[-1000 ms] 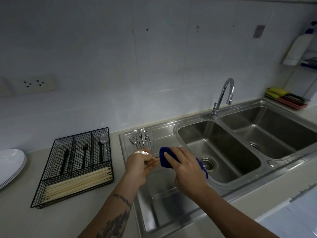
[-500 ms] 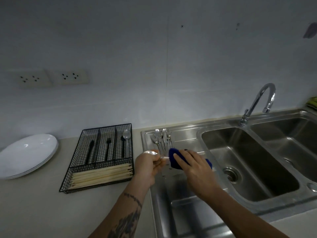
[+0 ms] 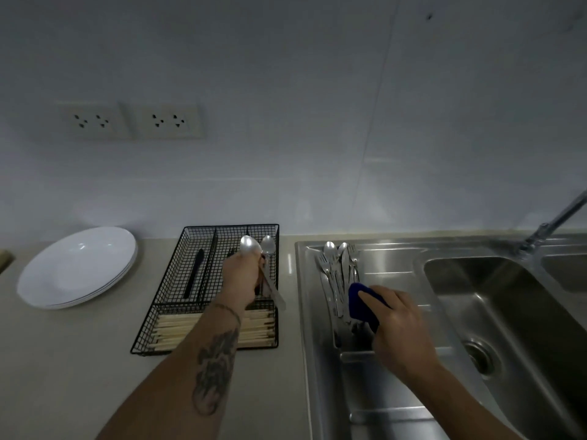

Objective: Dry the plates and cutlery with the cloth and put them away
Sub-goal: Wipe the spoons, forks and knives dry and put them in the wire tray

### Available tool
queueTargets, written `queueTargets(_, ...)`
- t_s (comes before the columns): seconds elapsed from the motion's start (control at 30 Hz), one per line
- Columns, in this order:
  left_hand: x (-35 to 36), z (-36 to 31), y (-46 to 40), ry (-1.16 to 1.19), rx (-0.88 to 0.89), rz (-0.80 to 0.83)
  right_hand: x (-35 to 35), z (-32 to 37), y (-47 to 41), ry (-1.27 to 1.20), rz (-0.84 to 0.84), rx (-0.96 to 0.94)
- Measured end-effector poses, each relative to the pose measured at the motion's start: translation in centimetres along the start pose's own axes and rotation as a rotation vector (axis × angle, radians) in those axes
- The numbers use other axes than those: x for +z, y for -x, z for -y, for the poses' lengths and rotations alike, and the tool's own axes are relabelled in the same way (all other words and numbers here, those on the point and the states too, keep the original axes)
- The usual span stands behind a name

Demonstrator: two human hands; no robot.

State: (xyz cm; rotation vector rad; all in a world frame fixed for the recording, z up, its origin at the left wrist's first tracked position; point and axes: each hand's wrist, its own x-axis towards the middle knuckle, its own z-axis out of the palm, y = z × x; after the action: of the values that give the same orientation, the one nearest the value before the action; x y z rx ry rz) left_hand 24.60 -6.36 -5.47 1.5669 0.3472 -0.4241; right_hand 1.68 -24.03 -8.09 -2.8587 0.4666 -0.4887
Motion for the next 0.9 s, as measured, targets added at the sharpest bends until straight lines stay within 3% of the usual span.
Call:
queueTargets(0.1, 0.6, -1.0, -3.2, -0.215, 0.11, -0.042, 0.8, 0.0, -0.6, 0.006, 0.002, 0.034)
queueTargets(0.33, 2.5, 0.0, -6.6, -0.709, 0.372, 0.028, 1.7, -1.3, -1.4, 0.036, 0.036, 0.121)
queueTargets(0.53, 2.5, 1.8, -6.1, -1.067, 0.492, 0.003, 2.0, -1.5, -1.7, 0.041, 0.048, 0.147)
queueTargets(0.9, 2.0, 3.2, -5.9, -1.157, 0.655, -0.008, 1.0, -2.1, -0.7, 0.003, 0.077, 0.186)
